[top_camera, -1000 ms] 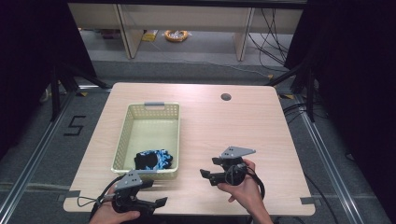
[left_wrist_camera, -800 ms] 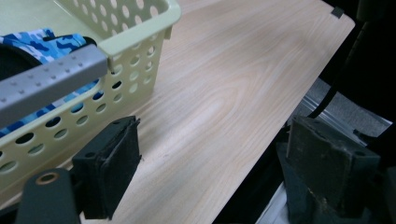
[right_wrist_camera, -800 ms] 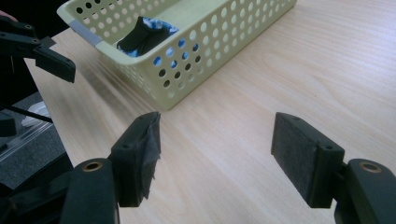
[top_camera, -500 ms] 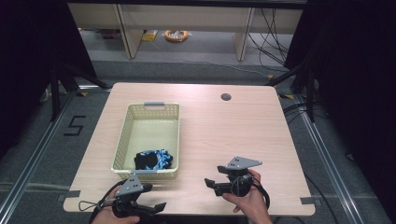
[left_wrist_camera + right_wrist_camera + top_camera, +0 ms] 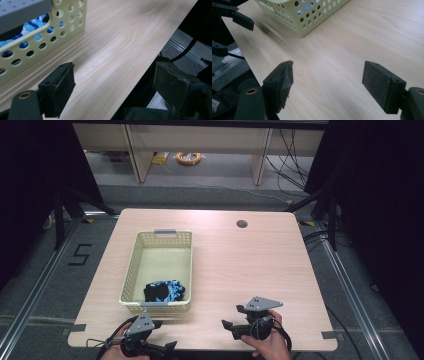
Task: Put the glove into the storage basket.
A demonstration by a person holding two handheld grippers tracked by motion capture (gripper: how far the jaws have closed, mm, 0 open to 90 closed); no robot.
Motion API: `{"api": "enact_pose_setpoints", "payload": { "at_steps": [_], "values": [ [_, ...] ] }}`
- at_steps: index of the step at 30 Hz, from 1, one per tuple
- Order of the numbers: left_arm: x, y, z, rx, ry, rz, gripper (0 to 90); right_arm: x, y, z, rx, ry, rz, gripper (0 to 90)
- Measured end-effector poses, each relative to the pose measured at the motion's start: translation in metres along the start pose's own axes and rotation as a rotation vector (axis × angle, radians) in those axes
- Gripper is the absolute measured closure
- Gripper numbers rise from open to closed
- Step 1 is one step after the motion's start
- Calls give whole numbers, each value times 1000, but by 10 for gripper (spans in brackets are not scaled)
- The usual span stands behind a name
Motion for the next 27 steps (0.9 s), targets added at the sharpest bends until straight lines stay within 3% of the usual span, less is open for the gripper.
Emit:
{"api": "enact_pose_setpoints", "payload": {
  "at_steps": [1, 2, 4, 7, 8, 10, 12, 13, 15, 16, 19, 23, 24, 25, 26, 27],
  "values": [
    [2, 1, 0, -14, 16, -11, 164, 1, 0, 1, -10, 3, -4, 255],
    [1, 0, 2, 0, -1, -10, 164, -1, 0, 3, -5, -3, 17, 253],
    [2, 2, 3, -19, -5, -6, 164, -1, -2, 6, -5, -5, 11, 251],
    [1, 2, 7, 19, -24, -1, 164, -1, -2, 10, -14, -11, 3, 241],
    [3, 5, 6, -29, -7, -2, 164, -2, -2, 13, -14, -23, 12, 237],
    [1, 1, 9, 33, -37, -14, 164, -2, 0, 17, -20, -33, 33, 232],
    [1, 0, 10, 39, -42, -17, 163, -2, 0, 20, -22, -44, 46, 227],
    [3, 3, 9, -5, -22, -17, 163, -2, 1, 22, -37, -53, 52, 225],
    [3, 4, 10, -19, -23, -15, 162, -2, 3, 24, -47, -54, 66, 224],
    [2, 2, 11, 5, -29, -18, 162, -3, 3, 26, -45, -60, 82, 223],
    [2, 2, 12, -1, -31, -22, 163, -3, 7, 29, -84, -66, 111, 219],
    [1, 2, 12, -32, -18, -36, 162, -3, 8, 32, -67, -70, 119, 215],
    [0, 1, 12, -7, -21, -33, 162, -3, 8, 32, -72, -71, 117, 215],
    [1, 1, 12, -18, -19, -39, 162, -2, 9, 32, -95, -68, 110, 215],
    [1, 1, 12, -19, -17, -41, 162, -2, 9, 32, -84, -73, 110, 214],
    [-1, -2, 14, 9, -43, -48, 162, -2, 9, 33, -74, -74, 119, 213]
  ]
}}
Point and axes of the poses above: each handheld gripper's, and its own axes: x roughly forward along the jaws, z roughly out of its underside, y roughly to its right, the point moved 8 cm from there along x, roughly forward along the jaws, and after that the axes turned 8 degrees about x, right-handed, at the moved point
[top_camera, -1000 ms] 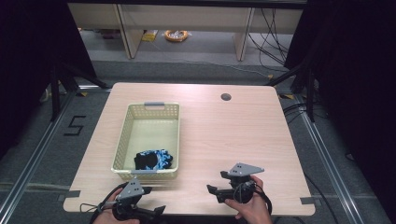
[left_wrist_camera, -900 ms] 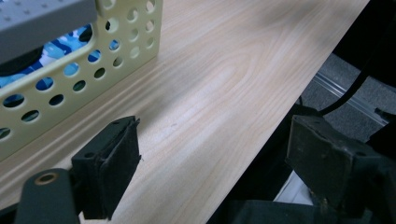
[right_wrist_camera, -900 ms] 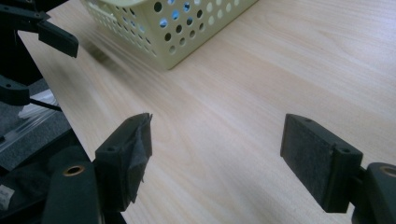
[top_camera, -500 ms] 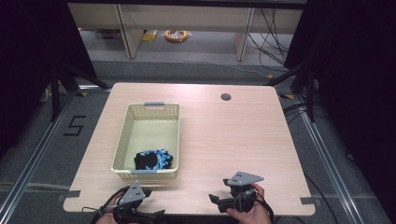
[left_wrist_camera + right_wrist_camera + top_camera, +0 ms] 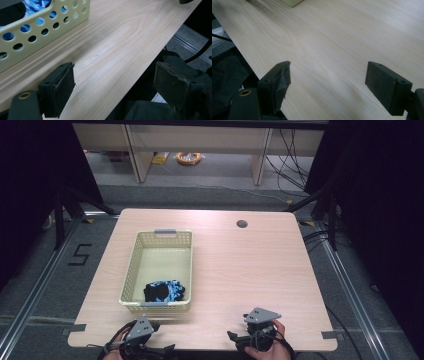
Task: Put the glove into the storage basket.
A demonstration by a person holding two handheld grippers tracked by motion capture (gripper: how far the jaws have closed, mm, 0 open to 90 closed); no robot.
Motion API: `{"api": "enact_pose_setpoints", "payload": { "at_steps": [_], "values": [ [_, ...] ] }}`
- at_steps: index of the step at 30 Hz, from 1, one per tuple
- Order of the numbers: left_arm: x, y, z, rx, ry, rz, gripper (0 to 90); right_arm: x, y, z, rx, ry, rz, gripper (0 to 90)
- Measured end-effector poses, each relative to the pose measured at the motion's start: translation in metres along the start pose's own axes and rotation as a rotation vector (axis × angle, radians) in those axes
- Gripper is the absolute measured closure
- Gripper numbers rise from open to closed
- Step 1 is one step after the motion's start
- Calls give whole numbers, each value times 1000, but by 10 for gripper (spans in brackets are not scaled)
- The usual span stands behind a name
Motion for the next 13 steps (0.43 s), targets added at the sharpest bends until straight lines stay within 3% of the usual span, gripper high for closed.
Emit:
{"api": "enact_pose_setpoints", "payload": {
  "at_steps": [4, 5, 7, 8, 13],
  "values": [
    [2, 3, -2, -21, 25, 4, 162, 0, 0, 1, 3, -9, -1, 213],
    [0, 1, 0, -3, 4, 10, 162, 1, -1, 1, 6, -8, -1, 213],
    [2, 2, -1, -37, 15, 4, 162, 1, 0, 1, 1, -13, -1, 213],
    [2, 2, -3, -32, 31, 2, 162, 2, 1, 1, -5, -11, 2, 212],
    [1, 1, -1, -42, 8, 12, 162, 2, 2, 1, -17, -4, 2, 211]
  ]
}}
Point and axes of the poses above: each handheld gripper's, and its own axes: x roughly forward along the jaws, z roughly out of its underside, y roughly to its right, the point moved 8 cm from there along x, roughly forward along the jaws, and after that the axes turned 8 degrees about x, right-handed, at the moved point
